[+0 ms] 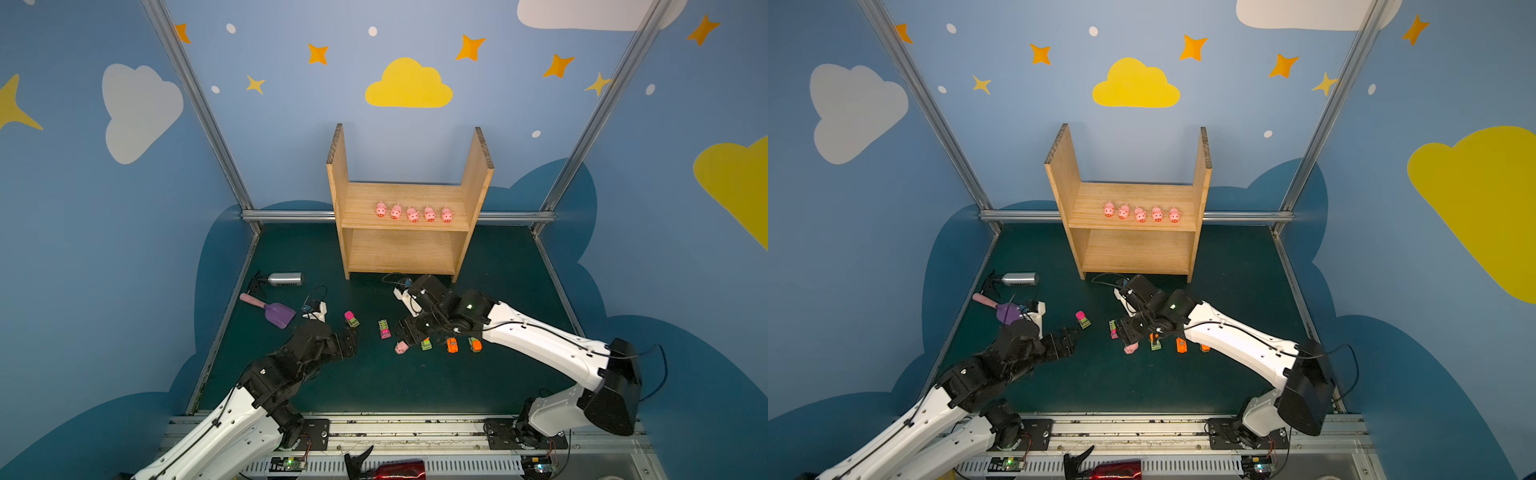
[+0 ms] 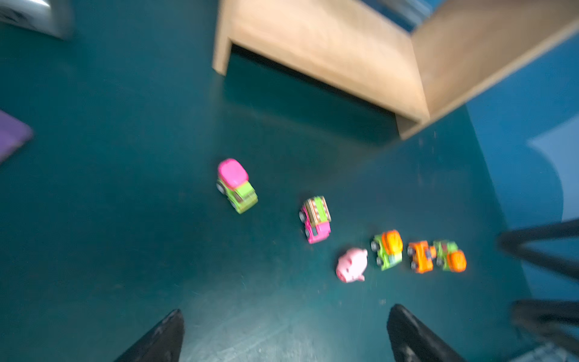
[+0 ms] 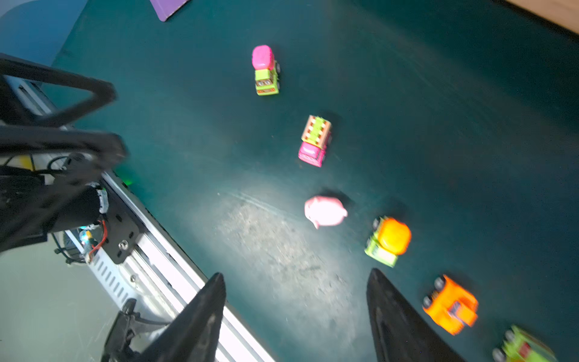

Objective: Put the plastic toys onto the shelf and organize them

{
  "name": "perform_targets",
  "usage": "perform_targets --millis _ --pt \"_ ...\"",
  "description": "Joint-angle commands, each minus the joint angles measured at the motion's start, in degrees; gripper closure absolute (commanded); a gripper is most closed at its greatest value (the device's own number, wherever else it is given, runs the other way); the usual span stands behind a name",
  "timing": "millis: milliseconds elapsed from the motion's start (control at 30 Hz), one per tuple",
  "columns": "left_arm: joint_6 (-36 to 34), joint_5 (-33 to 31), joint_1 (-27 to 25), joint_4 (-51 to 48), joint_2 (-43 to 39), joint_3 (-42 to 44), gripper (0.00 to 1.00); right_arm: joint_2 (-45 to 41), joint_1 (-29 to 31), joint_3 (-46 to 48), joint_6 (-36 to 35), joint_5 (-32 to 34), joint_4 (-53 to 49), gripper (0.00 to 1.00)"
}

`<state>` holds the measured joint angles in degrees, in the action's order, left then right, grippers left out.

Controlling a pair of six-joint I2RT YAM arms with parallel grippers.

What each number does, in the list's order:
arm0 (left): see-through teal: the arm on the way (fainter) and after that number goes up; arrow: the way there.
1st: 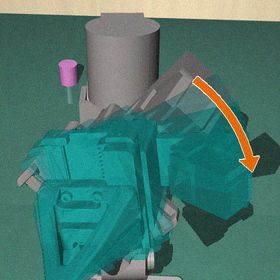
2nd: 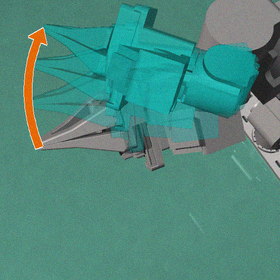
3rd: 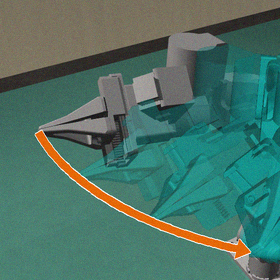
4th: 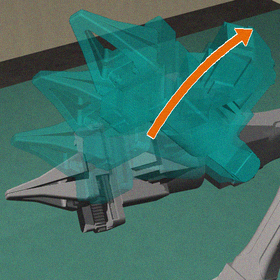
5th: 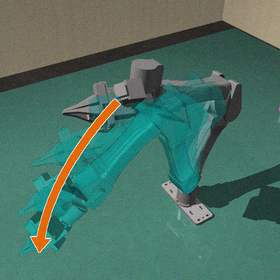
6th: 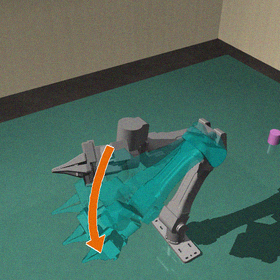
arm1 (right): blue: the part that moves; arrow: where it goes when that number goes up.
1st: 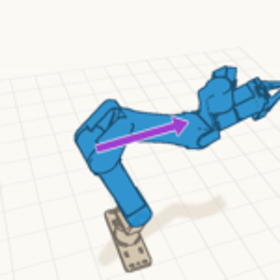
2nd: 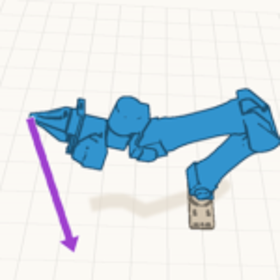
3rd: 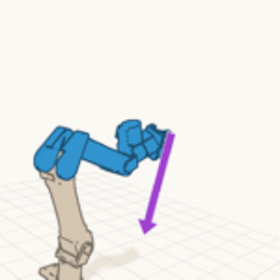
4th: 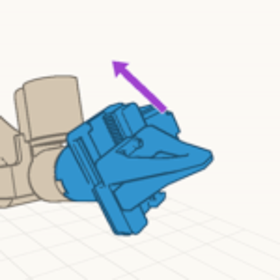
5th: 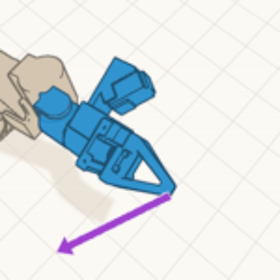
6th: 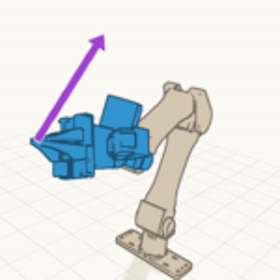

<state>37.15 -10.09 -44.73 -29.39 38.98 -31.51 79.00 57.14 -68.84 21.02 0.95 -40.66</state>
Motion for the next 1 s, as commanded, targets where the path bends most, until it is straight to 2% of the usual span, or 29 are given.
perform_targets --millis 0,233,400,533,800,967 --pt "-0.59 -3.64 -5.82 8.72 4.04 1.92 0.0 -5.6 -0.37 4.7 2.36 2.74 -3.04 0.26" --pt "-7.97 -7.39 -13.55 18.07 15.66 1.46 0.0 -19.69 -0.54 14.34 6.25 3.14 -5.55 0.23" --pt "-11.57 -9.46 -14.85 25.27 22.08 1.75 0.01 -29.99 -1.05 19.17 8.11 3.88 -8.24 0.21" --pt "-15.08 -8.3 -14.95 31.51 25.82 2.83 0.02 -36.0 -1.6 20.33 9.16 3.88 -11.11 0.2" --pt "-15.72 -3.77 -15.6 38.67 36.14 1.37 0.06 -38.78 -2.13 20.91 9.82 2.88 -12.97 0.19" --pt "-14.89 -7.06 -17.21 39.04 41.53 -0.78 0.07 -39.16 -2.17 21.23 10.14 2.3 -12.68 0.19"
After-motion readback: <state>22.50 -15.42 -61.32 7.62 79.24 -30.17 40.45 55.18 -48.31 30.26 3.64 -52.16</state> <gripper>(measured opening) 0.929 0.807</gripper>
